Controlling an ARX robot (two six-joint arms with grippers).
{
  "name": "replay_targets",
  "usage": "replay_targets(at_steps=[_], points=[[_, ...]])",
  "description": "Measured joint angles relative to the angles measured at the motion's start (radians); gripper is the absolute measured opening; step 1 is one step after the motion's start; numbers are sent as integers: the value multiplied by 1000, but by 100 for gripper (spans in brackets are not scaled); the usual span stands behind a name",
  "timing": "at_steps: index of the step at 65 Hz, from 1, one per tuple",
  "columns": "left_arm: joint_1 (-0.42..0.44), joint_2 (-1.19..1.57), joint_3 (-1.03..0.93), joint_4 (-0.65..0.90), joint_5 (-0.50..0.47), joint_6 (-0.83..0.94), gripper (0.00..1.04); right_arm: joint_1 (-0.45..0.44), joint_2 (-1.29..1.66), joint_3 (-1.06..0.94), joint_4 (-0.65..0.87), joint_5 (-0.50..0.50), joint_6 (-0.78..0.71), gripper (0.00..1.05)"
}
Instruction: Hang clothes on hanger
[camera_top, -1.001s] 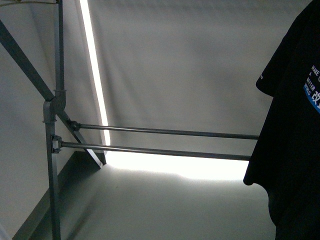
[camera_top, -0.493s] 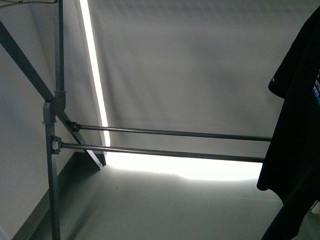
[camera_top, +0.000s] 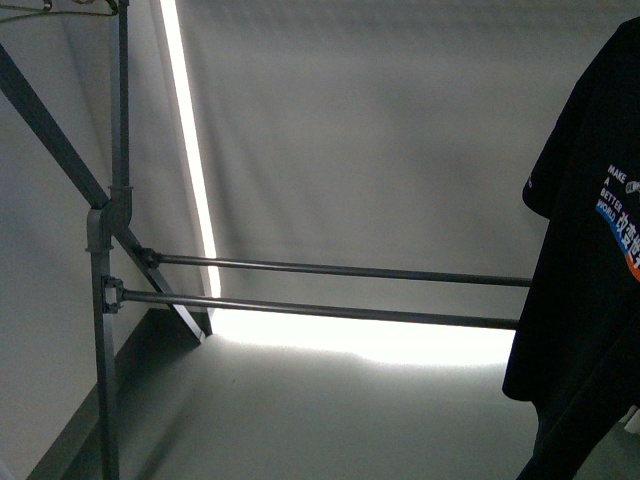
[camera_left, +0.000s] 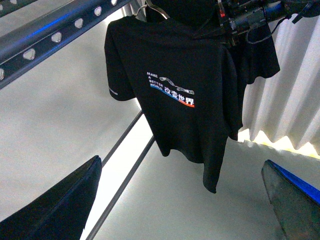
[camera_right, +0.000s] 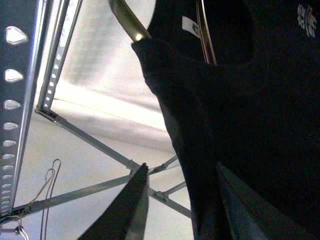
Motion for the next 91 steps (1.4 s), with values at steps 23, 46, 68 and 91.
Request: replay_targets(at_steps=[23, 46, 68, 91], points=[[0, 0, 0, 0, 0, 0, 98, 13, -264, -160, 120, 127, -121, 97], [0, 0, 0, 0, 0, 0, 98, 229, -700, -565, 358, 493, -648, 97], [0, -2, 0, 0, 0, 0, 98, 328, -927, -771, 150, 574, -835, 75], [-20, -76, -211, 635, -824, -487, 98, 394, -1104, -1055, 223, 631, -854, 10]])
